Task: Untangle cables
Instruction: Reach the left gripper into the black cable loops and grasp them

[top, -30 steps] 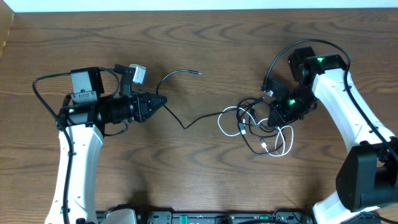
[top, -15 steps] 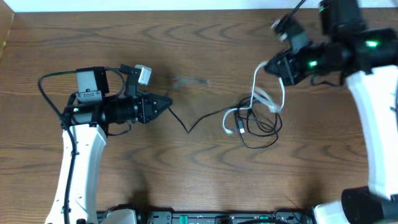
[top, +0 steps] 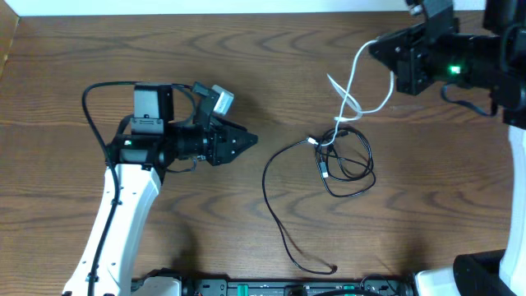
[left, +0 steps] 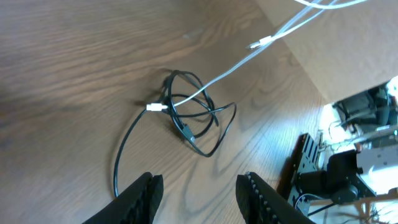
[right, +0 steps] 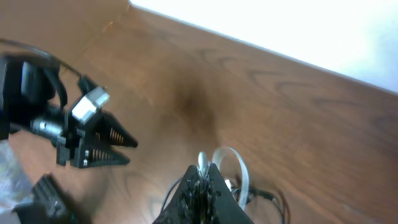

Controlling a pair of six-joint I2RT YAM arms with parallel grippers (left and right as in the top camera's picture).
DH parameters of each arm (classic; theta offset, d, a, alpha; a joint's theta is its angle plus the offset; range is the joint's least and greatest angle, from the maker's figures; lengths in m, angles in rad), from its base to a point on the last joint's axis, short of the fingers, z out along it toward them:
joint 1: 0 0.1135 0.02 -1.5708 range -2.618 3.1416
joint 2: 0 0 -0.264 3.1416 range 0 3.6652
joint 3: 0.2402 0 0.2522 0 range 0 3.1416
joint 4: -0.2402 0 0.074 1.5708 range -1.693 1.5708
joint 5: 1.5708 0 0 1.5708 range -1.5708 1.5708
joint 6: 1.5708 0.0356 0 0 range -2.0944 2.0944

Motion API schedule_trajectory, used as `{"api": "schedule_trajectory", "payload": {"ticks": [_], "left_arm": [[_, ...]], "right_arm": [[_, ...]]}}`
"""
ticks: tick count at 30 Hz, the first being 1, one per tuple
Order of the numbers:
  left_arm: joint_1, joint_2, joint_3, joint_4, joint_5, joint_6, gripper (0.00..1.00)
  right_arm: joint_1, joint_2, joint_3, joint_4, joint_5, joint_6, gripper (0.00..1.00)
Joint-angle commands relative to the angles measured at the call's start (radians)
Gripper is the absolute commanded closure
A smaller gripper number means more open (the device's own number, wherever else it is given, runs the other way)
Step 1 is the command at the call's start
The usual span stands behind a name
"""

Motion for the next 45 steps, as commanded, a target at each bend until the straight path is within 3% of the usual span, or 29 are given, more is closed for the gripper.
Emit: {"api": "schedule_trajectory", "payload": {"ticks": [1, 8, 15, 27, 32, 45], "left_arm": [[-0.038, 0.003, -0.003, 0.024, 0.018, 0.01, 0.56], [-0.105, 0.062, -0.003, 0.054, 0.009, 0.009, 0.56], [-0.212, 0.173, -0.003, 0.101, 0.011, 0.008, 0.57], [-0.362, 0.298, -0.003, 0.356, 0.008, -0.1, 0.57], [-0.401, 0.352, -0.003, 0.36, -0.102, -0.135, 0.58], [-0.471, 0.458, -0.003, 0.475, -0.184, -0.229, 0.58]], "right_arm": [[-0.043, -0.004, 0.122, -0.024, 0.014, 0.039, 0.99], [-0.068, -0.004, 0.304, -0.145, 0.014, 0.051, 0.99], [-0.068, -0.001, 0.307, -0.195, 0.029, 0.051, 0.99], [-0.068, -0.001, 0.305, -0.25, 0.09, 0.039, 0.99], [-0.068, -0.001, 0.305, -0.256, 0.089, 0.039, 0.99], [-0.068, -0.001, 0.305, -0.292, 0.09, -0.002, 0.99]]}}
